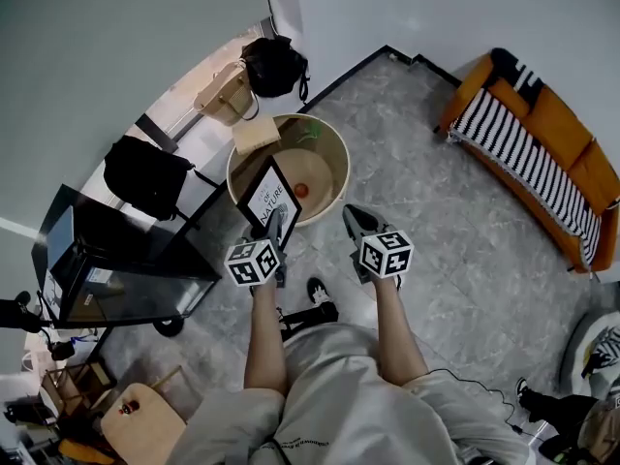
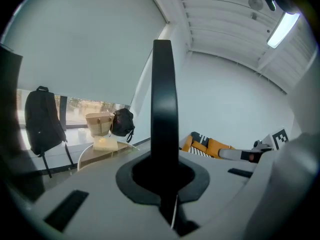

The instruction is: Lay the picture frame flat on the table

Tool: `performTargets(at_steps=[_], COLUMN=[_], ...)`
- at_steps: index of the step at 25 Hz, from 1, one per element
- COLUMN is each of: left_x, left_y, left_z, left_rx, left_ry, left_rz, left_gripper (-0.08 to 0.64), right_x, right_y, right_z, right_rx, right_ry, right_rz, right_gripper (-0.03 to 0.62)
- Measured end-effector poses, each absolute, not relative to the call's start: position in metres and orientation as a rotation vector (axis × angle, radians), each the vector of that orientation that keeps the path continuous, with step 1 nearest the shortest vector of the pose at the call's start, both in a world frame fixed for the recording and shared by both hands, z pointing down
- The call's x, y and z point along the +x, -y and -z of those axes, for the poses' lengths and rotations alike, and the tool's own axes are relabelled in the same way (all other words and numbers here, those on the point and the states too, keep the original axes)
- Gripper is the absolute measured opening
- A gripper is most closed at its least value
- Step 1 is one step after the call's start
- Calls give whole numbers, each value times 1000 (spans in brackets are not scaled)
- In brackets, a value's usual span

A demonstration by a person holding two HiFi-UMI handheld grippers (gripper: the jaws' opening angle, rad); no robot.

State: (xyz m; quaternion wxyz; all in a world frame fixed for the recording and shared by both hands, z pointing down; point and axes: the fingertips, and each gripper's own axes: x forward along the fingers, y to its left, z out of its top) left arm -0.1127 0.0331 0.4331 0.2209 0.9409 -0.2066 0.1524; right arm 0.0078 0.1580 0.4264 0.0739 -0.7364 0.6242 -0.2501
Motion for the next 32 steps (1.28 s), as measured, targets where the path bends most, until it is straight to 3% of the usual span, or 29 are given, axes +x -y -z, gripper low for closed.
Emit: performTargets(at_steps=[12, 32], left_x=[-59, -86], left_y=[55, 165], left_z=[-445, -460], left_rx=[2558, 2458], left_ry=[452, 638], left_rz=[-360, -295], left_gripper=[28, 28], right_x=[76, 91], right_y=[-99, 28], right_z=[-412, -427], right_rx=[-2411, -2370], right_ry=[-1650, -1786], right_rz=[593, 672], right_gripper=[32, 32])
